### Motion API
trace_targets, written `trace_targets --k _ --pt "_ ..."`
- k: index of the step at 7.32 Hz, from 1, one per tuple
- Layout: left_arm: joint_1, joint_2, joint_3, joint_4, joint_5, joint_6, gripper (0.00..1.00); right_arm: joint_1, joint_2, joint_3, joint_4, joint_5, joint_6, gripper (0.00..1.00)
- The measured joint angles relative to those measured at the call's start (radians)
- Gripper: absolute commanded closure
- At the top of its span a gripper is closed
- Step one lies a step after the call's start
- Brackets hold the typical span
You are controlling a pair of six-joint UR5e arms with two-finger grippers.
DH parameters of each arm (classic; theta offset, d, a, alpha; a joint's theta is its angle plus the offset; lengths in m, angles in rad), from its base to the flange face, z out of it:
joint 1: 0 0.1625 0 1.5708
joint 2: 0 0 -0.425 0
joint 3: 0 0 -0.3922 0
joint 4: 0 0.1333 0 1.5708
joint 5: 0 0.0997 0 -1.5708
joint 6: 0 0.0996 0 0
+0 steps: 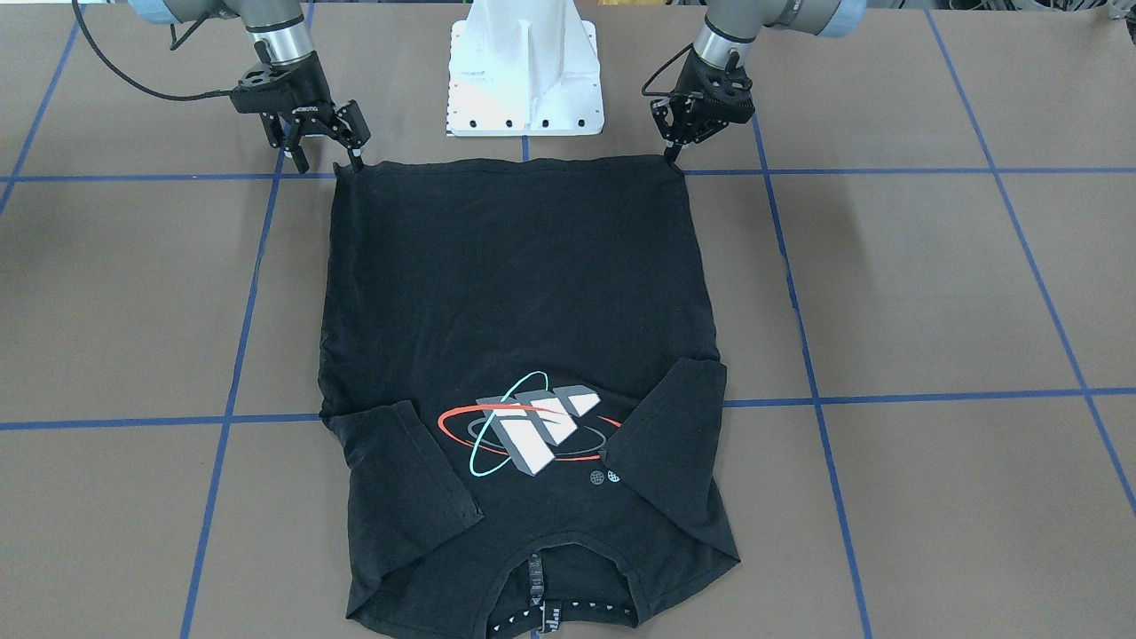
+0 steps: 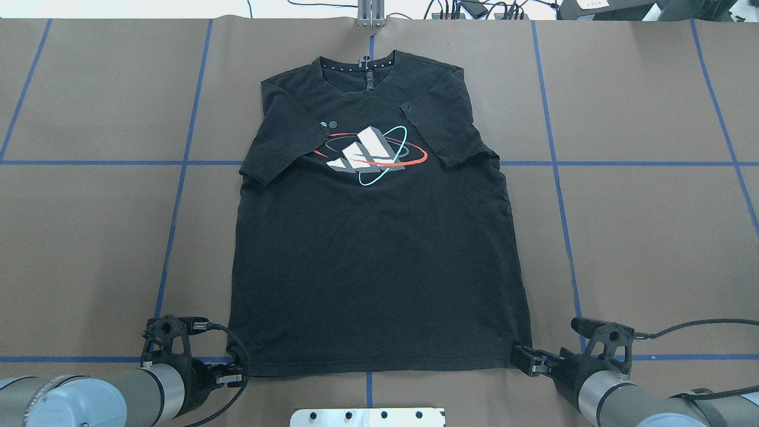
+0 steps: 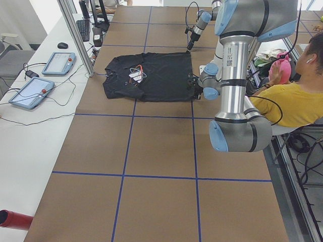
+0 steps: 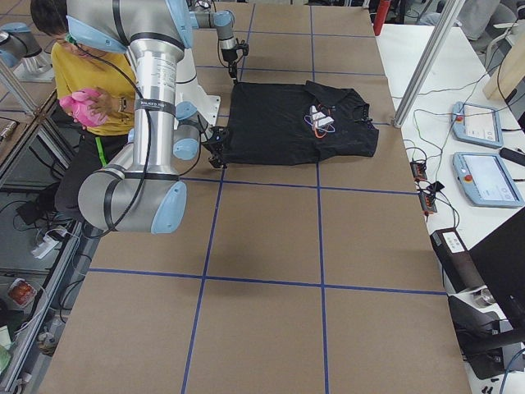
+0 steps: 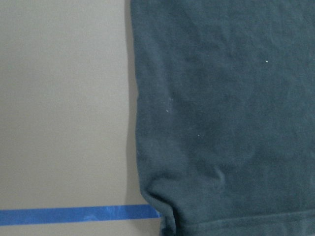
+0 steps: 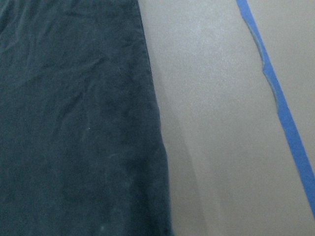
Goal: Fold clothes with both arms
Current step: 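Align both grippers at the hem corners and close on the fabric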
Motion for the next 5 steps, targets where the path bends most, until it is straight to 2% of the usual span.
trace_targets --k 1,3,5 --pt "0.001 0.0 0.0 0.0 0.011 0.0 1.0 -0.009 -0.003 -0.007 0.003 -0.009 0.002 0.38" --pt "0.001 0.0 0.0 0.0 0.018 0.0 1.0 -0.027 -0.002 -0.008 0.002 -0.022 0.002 0.49" --pt "0.001 0.001 0.0 0.001 0.019 0.0 1.0 -0.053 0.0 -0.009 0.0 -0.036 0.003 0.74"
